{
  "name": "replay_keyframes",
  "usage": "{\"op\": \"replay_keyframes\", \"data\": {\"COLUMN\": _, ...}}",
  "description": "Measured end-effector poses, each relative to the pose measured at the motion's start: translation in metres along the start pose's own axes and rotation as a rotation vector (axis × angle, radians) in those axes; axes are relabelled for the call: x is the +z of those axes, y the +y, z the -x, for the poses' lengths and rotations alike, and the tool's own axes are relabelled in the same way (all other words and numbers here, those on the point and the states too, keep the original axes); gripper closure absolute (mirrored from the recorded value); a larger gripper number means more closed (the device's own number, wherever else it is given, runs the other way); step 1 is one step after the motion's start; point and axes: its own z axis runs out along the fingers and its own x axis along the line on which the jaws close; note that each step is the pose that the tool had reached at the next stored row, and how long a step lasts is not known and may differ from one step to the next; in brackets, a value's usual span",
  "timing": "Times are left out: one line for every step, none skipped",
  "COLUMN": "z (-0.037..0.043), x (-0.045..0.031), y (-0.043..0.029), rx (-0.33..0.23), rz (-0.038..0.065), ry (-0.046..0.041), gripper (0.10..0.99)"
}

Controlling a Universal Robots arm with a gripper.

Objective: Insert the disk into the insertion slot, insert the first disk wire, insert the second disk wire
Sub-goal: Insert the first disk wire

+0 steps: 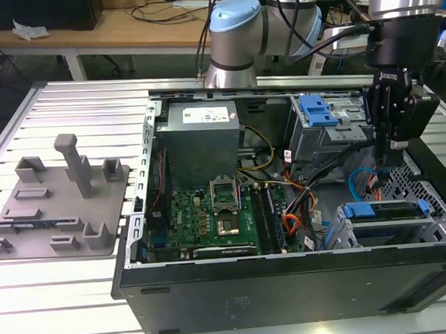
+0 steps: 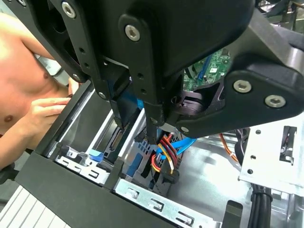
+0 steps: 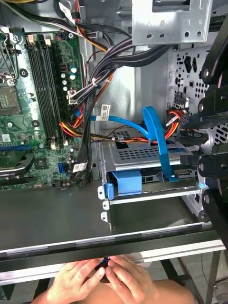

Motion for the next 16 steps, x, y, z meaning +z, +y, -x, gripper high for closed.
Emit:
{"op": "replay_keyframes", "data": {"z": 0.0005, "x": 0.0001, "y": 0.0001, "rx": 0.000, "rz": 0.000, "ry": 0.0038, "gripper": 0.737}}
{"op": "replay_keyframes", "data": {"z": 0.0007, "x": 0.0002, "y": 0.0001, "rx": 0.000, "rz": -0.001, "ry": 0.0090, "gripper": 0.737}}
{"op": "replay_keyframes", "data": {"z": 0.0007, "x": 0.0001, "y": 0.0002, "rx": -0.001, "rz": -0.001, "ry": 0.0114, "gripper": 0.737}}
{"op": "replay_keyframes", "data": {"z": 0.0010, "x": 0.0002, "y": 0.0002, "rx": -0.001, "rz": -0.001, "ry": 0.0172, "gripper": 0.737}}
{"op": "replay_keyframes", "data": {"z": 0.0017, "x": 0.0002, "y": 0.0003, "rx": -0.002, "rz": -0.002, "ry": 0.0261, "gripper": 0.737}}
{"op": "replay_keyframes", "data": {"z": 0.0030, "x": 0.0004, "y": 0.0004, "rx": -0.003, "rz": -0.003, "ry": 0.0375, "gripper": 0.737}}
{"op": "replay_keyframes", "data": {"z": 0.0039, "x": 0.0005, "y": 0.0005, "rx": -0.003, "rz": -0.003, "ry": 0.0431, "gripper": 0.737}}
{"op": "replay_keyframes", "data": {"z": 0.0045, "x": 0.0008, "y": 0.0006, "rx": -0.003, "rz": -0.004, "ry": 0.0448, "gripper": 0.737}}
{"op": "replay_keyframes", "data": {"z": 0.0053, "x": 0.0013, "y": 0.0007, "rx": -0.004, "rz": -0.004, "ry": 0.0462, "gripper": 0.737}}
{"op": "replay_keyframes", "data": {"z": 0.0062, "x": 0.0015, "y": 0.0008, "rx": -0.004, "rz": -0.004, "ry": 0.0473, "gripper": 0.737}}
{"op": "replay_keyframes", "data": {"z": 0.0070, "x": 0.0017, "y": 0.0009, "rx": -0.004, "rz": -0.004, "ry": 0.0482, "gripper": 0.737}}
{"op": "replay_keyframes", "data": {"z": 0.0083, "x": 0.0017, "y": 0.0011, "rx": -0.004, "rz": -0.004, "ry": 0.0496, "gripper": 0.737}}
{"op": "replay_keyframes", "data": {"z": 0.0093, "x": 0.0017, "y": 0.0012, "rx": -0.004, "rz": -0.004, "ry": 0.0504, "gripper": 0.737}}
{"op": "replay_keyframes", "data": {"z": 0.0098, "x": 0.0018, "y": 0.0012, "rx": -0.004, "rz": -0.004, "ry": 0.0507, "gripper": 0.737}}
{"op": "replay_keyframes", "data": {"z": 0.0107, "x": 0.0017, "y": 0.0013, "rx": -0.004, "rz": -0.004, "ry": 0.0517, "gripper": 0.753}}
{"op": "replay_keyframes", "data": {"z": 0.0113, "x": 0.0019, "y": 0.0014, "rx": -0.004, "rz": -0.004, "ry": 0.0521, "gripper": 0.753}}
